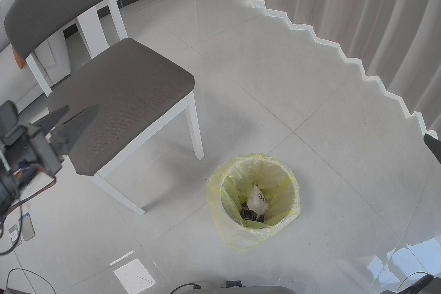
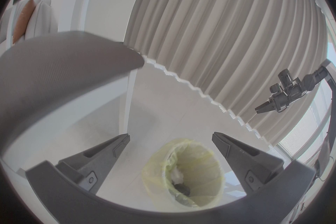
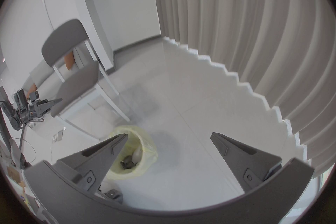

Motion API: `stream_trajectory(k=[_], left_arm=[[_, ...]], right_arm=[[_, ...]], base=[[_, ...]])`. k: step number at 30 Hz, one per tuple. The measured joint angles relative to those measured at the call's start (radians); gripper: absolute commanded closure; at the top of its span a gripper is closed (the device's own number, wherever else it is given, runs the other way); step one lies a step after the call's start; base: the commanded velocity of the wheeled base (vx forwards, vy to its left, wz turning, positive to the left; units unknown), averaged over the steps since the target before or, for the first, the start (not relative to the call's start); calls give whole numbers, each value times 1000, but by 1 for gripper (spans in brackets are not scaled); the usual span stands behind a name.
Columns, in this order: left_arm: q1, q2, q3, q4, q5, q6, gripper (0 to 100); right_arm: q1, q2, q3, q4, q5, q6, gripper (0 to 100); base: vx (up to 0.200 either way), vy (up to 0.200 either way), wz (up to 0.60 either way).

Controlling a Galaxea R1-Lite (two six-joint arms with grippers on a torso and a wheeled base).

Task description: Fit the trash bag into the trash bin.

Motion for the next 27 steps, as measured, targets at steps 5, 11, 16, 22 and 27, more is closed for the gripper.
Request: stream_trajectory(k=[5, 11, 16, 22, 27], left_arm=[[47, -248, 31, 207, -6, 10, 0], [110, -549, 71, 481, -9, 18, 0], [164, -780, 154, 659, 84, 32, 0], [275, -932, 235, 693, 121, 107, 0], [321, -1011, 285, 699, 114, 144, 0]], right_arm=[[3, -187, 107, -7, 12, 14, 0], [4, -405, 214, 11, 18, 40, 0], [6, -570, 296, 23, -2, 67, 0], [7, -678, 340, 31, -18, 78, 0], [7, -712, 352, 33, -31, 63, 0]], base=[[0, 0, 0], [0, 0, 0], [0, 0, 0], [0, 0, 0], [0, 0, 0]])
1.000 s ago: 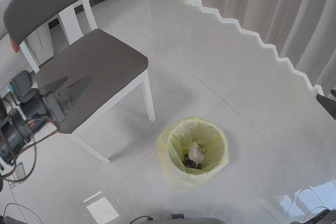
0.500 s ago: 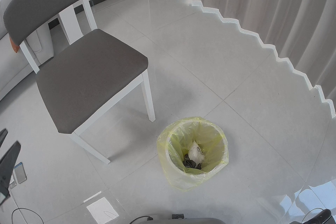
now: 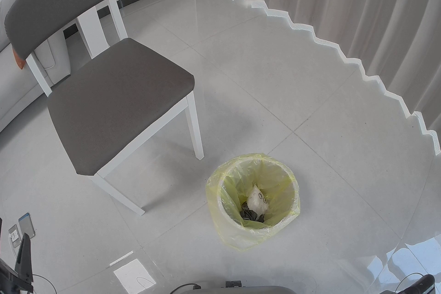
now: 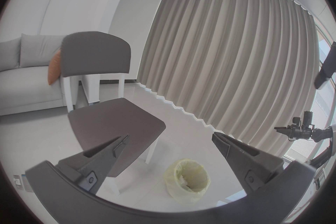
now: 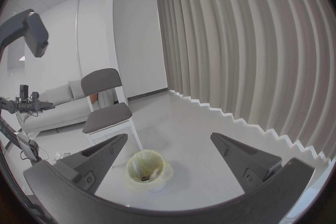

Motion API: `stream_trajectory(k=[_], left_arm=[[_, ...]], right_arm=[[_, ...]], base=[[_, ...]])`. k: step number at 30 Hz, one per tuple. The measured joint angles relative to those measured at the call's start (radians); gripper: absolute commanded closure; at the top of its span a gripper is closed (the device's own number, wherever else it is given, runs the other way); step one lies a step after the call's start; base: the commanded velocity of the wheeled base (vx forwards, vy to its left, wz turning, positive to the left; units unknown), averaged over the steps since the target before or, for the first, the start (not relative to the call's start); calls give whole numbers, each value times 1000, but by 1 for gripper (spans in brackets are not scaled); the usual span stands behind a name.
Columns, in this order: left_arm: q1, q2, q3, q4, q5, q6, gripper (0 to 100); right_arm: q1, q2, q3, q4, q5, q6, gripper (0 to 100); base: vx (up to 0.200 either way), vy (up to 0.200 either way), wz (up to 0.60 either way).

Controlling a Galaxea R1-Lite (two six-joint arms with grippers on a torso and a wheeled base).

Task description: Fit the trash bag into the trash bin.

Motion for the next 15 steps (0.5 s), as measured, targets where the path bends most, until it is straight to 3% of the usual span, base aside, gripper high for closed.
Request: stream_trajectory(k=[9, 15], left_arm=[[20, -45, 158, -75, 144, 93, 0], [21, -51, 172, -77, 125, 73, 0]], right_arm=[[0, -18, 5, -3, -113, -5, 0], [-1, -20, 40, -81, -176, -9, 0]], base=[[0, 0, 0], [0, 0, 0]])
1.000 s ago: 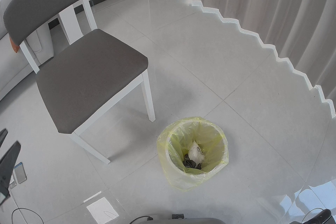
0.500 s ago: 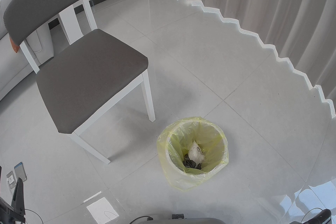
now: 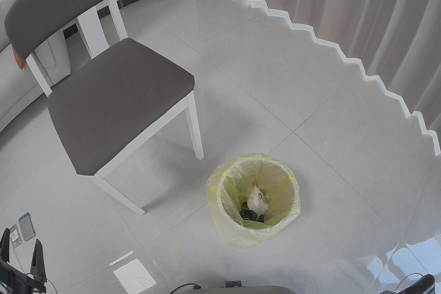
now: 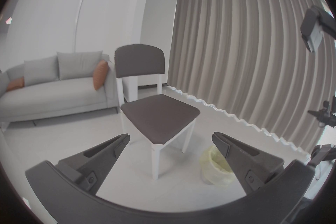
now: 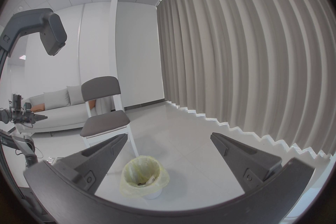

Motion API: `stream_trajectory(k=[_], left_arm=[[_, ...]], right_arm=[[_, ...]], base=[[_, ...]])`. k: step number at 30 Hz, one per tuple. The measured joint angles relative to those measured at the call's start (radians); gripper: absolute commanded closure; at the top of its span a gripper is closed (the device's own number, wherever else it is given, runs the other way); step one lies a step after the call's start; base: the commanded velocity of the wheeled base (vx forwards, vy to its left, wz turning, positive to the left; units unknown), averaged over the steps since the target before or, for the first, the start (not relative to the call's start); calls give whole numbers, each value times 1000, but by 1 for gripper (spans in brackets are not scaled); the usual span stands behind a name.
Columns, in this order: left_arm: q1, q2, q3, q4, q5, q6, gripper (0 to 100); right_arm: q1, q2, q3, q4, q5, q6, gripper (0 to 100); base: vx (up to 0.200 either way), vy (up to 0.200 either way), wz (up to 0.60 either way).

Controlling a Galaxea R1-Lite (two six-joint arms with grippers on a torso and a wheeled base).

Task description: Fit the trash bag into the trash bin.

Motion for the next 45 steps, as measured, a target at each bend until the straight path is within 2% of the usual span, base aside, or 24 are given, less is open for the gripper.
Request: stream_trajectory(k=[4, 9, 13, 18, 24, 28, 31, 35, 38, 40, 42, 45], left_arm=[[1, -1, 2, 0, -30, -23, 0], [1, -2, 2, 39, -75, -58, 0], [0, -2, 2, 61, -95, -49, 0], [0, -2, 2, 61, -96, -59, 0], [0, -1, 2, 60, -96, -53, 0], [0, -1, 2, 60, -96, -50, 0], [0, -1, 2, 60, -96, -55, 0], [0, -1, 2, 59, -96, -55, 0], [0, -1, 2, 59, -96, -50, 0], [0, 0, 2, 60, -96, -47, 0], [0, 0, 2, 60, -96, -47, 0], [0, 0, 2, 60, -96, -47, 0]], right_arm=[[-1, 0, 35, -59, 0, 1, 0], [0, -1, 90, -67, 69, 22, 0], [26, -14, 127, -42, 97, 89, 0], [57, -37, 143, 18, 127, 117, 0], [57, -51, 166, 47, 116, 75, 0], [54, -56, 169, 93, 19, 57, 0], [53, -57, 169, 116, -16, 50, 0], [52, -58, 170, 139, 3, 23, 0], [52, -58, 170, 155, 52, -11, 0], [52, -58, 170, 171, 97, -15, 0], [52, -58, 170, 177, 115, -13, 0], [52, -58, 168, 183, 97, -11, 0]], base=[[0, 0, 0], [0, 0, 0], [0, 0, 0], [0, 0, 0], [0, 0, 0], [0, 0, 0], [0, 0, 0], [0, 0, 0], [0, 0, 0], [0, 0, 0], [0, 0, 0], [0, 0, 0]])
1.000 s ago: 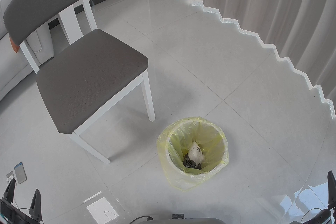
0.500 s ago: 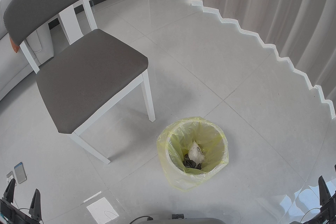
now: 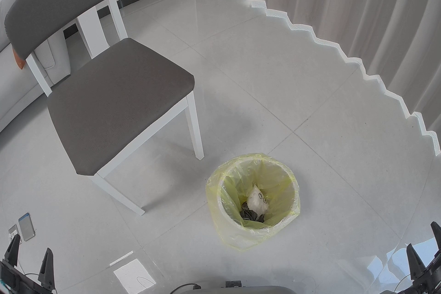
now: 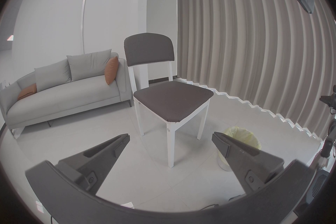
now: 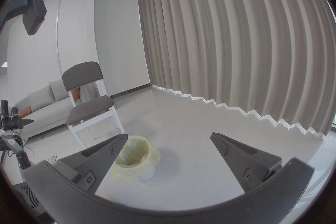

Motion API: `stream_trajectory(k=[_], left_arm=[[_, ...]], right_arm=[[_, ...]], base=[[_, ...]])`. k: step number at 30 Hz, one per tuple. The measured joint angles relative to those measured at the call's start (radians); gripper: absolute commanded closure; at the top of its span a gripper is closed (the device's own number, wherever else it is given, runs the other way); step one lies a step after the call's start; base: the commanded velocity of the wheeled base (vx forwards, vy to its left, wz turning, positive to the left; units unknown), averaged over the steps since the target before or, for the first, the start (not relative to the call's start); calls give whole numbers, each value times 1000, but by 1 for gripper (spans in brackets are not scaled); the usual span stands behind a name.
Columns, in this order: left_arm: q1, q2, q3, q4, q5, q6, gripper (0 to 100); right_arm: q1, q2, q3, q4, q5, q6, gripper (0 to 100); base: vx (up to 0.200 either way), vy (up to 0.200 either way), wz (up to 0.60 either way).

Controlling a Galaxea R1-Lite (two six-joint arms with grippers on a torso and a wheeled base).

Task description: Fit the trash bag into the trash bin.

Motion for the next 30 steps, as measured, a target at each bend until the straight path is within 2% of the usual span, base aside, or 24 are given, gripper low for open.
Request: stream_trajectory(k=[3, 7, 11, 13, 19, 21, 23, 25, 30], left_arm=[[0, 0, 0, 0, 0, 0, 0], [0, 0, 0, 0, 0, 0, 0], [0, 1, 0, 0, 0, 0, 0], [0, 1, 0, 0, 0, 0, 0], [0, 1, 0, 0, 0, 0, 0], [0, 1, 0, 0, 0, 0, 0], [0, 1, 0, 0, 0, 0, 0], [0, 1, 0, 0, 0, 0, 0], [0, 2, 0, 0, 0, 0, 0]], right_arm=[[0, 0, -1, -3, -41, -22, 0], [0, 0, 1, -59, -57, -99, 0], [0, 0, 1, -63, -92, -92, 0], [0, 0, 2, -37, -135, -88, 0], [0, 0, -5, 8, -376, -43, 0], [0, 0, -7, 12, -404, -34, 0], [0, 0, -10, 17, -402, -28, 0], [0, 0, -11, 21, -364, -23, 0], [0, 0, -14, 34, -164, -12, 0]], base=[[0, 0, 0], [0, 0, 0], [0, 0, 0], [0, 0, 0], [0, 0, 0], [0, 0, 0], [0, 0, 0], [0, 0, 0], [0, 0, 0]])
